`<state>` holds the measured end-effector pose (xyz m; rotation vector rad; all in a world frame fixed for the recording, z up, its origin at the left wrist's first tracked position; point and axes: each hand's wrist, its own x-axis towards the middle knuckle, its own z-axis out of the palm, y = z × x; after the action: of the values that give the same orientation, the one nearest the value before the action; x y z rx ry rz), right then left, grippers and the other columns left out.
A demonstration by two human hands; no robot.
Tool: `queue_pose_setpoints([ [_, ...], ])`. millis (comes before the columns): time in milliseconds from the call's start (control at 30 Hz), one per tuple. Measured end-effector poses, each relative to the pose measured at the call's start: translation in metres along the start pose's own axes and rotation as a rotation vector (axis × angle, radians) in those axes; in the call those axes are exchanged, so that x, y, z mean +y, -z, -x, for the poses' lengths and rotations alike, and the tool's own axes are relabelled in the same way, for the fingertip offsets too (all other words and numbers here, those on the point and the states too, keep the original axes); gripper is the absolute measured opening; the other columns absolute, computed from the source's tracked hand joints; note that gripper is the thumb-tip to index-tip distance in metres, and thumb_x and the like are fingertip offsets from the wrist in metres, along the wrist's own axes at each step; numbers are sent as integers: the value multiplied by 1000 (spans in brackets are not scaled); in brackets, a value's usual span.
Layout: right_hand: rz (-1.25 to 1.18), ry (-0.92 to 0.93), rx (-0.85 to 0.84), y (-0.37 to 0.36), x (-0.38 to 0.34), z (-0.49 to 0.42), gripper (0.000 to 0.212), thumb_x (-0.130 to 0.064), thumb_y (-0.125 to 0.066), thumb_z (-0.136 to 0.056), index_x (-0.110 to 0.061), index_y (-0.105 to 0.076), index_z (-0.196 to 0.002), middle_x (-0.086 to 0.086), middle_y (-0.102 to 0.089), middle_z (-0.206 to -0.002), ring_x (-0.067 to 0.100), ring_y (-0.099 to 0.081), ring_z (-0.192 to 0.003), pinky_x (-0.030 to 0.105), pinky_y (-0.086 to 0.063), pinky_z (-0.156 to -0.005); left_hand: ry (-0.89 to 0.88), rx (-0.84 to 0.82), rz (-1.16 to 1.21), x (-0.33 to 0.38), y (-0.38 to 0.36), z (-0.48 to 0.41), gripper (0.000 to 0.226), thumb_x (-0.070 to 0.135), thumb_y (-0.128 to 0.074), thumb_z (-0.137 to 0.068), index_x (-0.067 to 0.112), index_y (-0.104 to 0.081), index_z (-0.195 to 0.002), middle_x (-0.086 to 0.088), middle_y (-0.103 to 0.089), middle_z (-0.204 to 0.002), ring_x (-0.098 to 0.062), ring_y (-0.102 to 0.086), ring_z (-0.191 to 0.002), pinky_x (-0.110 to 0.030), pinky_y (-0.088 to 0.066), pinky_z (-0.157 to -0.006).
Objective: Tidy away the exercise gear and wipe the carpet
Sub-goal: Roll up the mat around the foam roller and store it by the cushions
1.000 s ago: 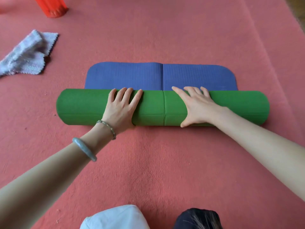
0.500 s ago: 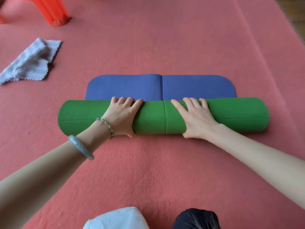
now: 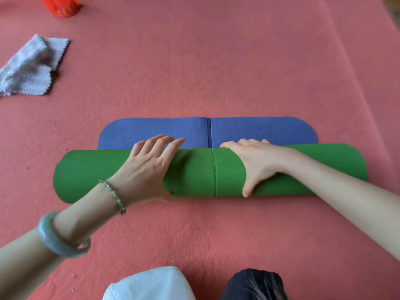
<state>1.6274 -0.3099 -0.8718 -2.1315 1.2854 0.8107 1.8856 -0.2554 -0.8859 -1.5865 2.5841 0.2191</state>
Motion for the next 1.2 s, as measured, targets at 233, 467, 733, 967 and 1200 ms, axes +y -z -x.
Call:
queue_pose_setpoints([
  [233,-251,-47,-261,41,15,-25,118,-36,-90,-50,-43,-17,-142,-8,-45,-135,18,-50,-116,41,-46,-97,34,69,-106,7,-25,-2,132,53,-88,-19,3,-40,-132,-22,-53,-124,-39,-52,-114,-48,-41,-98],
  [467,137,-173,252,-5,-4,-1,137,-49,-83,-57,-28,18,-147,13,-1,-156,29,-3,-145,51,-4,-116,-8,-135,-42,-23,2,-55,110,62,-76,-32,19,-38,-125,-3,-56,-113,-25,-56,-101,-36,-42,-88],
  [733,136,-128,357,10,8,-18,132,-46,-84,-53,-26,5,-149,11,-23,-147,29,-21,-138,51,-14,-114,56,-87,-21,-38,20,-73,138,70,-78,-36,23,-11,-147,-5,-45,-132,-27,-43,-122,-40,-32,-102],
  [967,160,-109,280,29,10,-25,131,-51,-85,-47,-26,-3,-147,11,-37,-137,29,-34,-128,48,-30,-104,19,59,-169,-39,-7,-55,133,64,-77,-29,22,-24,-144,-13,-51,-124,-32,-52,-109,-43,-38,-93],
  [1200,203,-55,243,0,-3,4,124,-52,-81,-50,-24,-5,-145,6,-40,-128,24,-38,-119,45,-31,-99,-25,71,-145,-20,-13,-21,116,56,-70,-28,16,-41,-132,-12,-58,-106,-30,-57,-86,-39,-41,-76],
])
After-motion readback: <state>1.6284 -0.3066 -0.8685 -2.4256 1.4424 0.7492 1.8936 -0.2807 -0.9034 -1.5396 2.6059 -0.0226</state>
